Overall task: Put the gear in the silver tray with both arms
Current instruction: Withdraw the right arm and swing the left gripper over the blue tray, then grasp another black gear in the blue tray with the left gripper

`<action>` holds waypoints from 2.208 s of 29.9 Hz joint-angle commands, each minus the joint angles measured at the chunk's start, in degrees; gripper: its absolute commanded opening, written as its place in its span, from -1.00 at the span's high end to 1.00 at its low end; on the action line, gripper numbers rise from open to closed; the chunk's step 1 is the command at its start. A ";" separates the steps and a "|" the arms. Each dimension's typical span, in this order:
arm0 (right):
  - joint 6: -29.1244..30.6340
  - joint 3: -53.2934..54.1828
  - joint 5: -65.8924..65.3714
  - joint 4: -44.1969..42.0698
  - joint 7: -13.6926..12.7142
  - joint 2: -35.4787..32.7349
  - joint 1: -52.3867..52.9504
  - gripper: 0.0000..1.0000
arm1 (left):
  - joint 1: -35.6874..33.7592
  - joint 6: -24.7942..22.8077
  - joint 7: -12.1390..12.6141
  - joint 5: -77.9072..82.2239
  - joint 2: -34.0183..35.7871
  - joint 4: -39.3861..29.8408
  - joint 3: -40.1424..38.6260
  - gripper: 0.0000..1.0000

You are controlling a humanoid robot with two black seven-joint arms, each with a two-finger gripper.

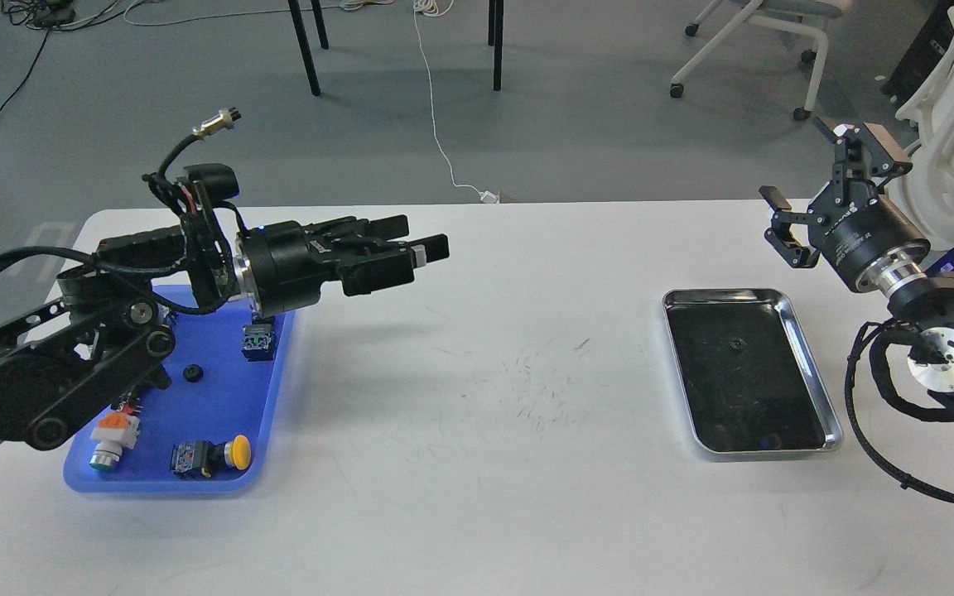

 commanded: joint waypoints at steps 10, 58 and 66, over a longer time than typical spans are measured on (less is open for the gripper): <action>1.43 0.57 0.01 -0.13 0.01 -0.10 -1.88 -0.94 | -6.35 -0.14 0.03 17.18 16.57 3.38 18.48 -0.93; 1.34 0.74 -0.43 0.31 0.01 -0.19 -2.06 -0.94 | -5.83 0.48 0.03 18.78 14.65 17.61 28.61 0.15; 1.34 0.74 -0.43 0.31 0.01 -0.19 -2.06 -0.94 | -5.56 0.65 0.03 18.78 13.59 18.85 28.96 0.15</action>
